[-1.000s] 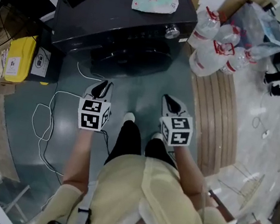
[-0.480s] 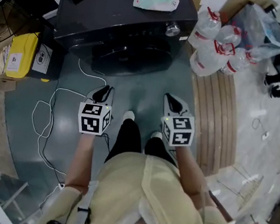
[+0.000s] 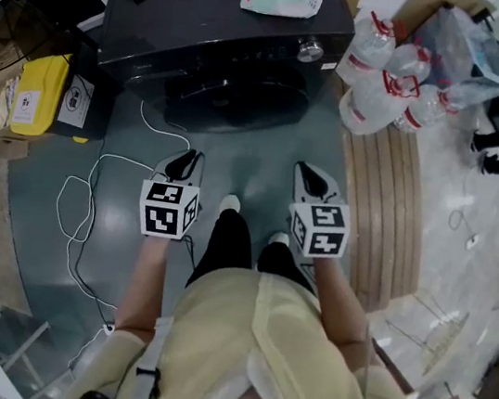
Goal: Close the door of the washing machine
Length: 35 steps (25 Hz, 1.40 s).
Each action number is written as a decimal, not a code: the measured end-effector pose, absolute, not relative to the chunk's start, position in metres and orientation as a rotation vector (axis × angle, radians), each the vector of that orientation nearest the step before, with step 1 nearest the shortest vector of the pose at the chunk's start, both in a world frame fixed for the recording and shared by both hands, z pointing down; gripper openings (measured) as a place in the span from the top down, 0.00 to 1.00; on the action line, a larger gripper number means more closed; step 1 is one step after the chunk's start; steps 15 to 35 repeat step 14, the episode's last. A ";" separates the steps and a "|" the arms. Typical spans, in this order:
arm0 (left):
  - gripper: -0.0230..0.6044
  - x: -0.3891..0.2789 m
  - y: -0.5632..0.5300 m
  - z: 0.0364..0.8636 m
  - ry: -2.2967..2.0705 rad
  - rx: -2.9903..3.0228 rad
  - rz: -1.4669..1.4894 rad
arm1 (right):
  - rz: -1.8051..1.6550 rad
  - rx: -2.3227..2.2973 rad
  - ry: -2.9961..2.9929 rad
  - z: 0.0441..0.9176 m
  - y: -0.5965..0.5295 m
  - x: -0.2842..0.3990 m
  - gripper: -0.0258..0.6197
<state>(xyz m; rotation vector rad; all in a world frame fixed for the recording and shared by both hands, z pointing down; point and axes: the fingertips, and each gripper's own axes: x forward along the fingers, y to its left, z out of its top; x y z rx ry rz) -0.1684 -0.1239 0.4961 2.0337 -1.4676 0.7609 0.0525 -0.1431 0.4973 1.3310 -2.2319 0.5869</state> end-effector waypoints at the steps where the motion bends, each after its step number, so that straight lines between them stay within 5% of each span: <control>1: 0.88 -0.169 -0.124 0.496 -1.465 2.032 0.760 | 0.588 1.333 -2.232 0.497 -0.144 0.052 0.95; 35: 0.88 -0.181 -0.136 0.497 -1.453 2.037 0.776 | 0.604 1.350 -2.236 0.497 -0.158 0.040 0.95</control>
